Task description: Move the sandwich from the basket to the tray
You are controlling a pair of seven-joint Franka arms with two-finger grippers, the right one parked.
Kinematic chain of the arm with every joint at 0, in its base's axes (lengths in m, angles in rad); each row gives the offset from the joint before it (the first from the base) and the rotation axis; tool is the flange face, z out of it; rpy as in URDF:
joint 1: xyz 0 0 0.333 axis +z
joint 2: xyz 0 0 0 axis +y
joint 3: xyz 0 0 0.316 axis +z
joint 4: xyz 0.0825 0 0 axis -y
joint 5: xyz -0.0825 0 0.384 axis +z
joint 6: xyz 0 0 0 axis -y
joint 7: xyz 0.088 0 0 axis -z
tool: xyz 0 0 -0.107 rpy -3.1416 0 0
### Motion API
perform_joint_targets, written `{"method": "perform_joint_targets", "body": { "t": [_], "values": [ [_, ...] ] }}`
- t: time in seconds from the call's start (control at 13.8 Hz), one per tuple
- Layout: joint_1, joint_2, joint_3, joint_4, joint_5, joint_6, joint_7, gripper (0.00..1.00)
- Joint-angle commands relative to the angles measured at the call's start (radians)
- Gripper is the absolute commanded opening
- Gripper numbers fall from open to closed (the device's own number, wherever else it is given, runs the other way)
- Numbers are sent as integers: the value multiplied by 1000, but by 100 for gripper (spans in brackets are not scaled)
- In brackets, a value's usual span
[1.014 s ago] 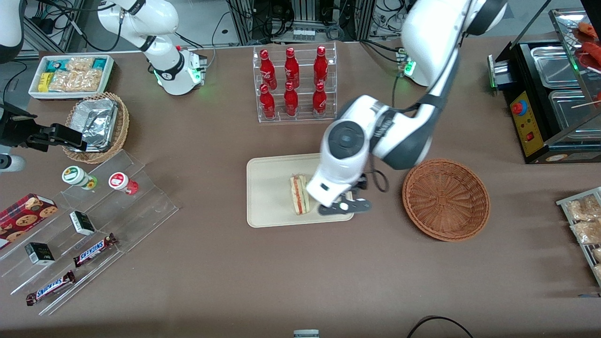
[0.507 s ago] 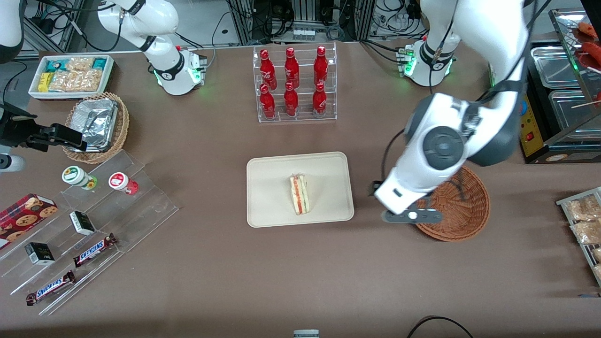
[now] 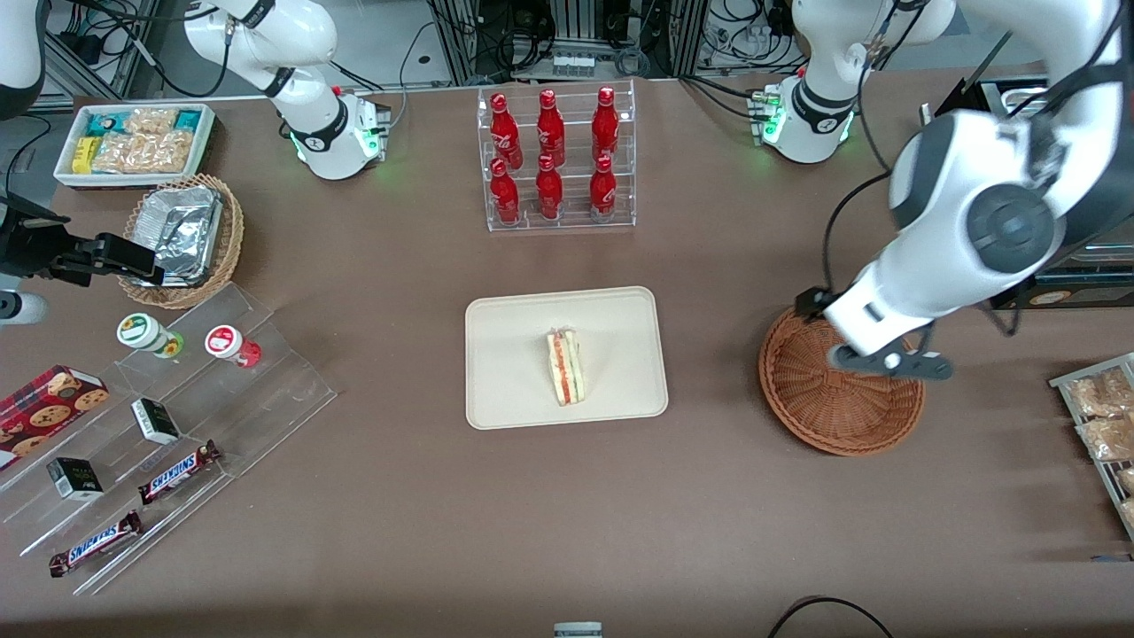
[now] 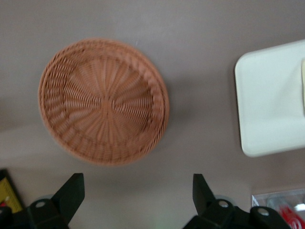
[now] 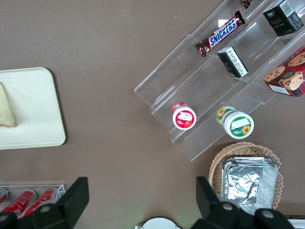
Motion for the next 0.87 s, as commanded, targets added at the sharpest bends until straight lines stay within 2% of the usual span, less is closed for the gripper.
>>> {"method": "perform_joint_targets", "body": {
  "t": [0.0,0.22,0.51,0.8],
  "values": [
    [70,-96,-13,-43,-37,-66,83,100],
    [153,-151,-50,-32,-37,-144,120,100],
    [210,-202,-58,3,-32,-239,120,100],
    [213,-228,-47,3,-28,-264,117,100]
  ]
}}
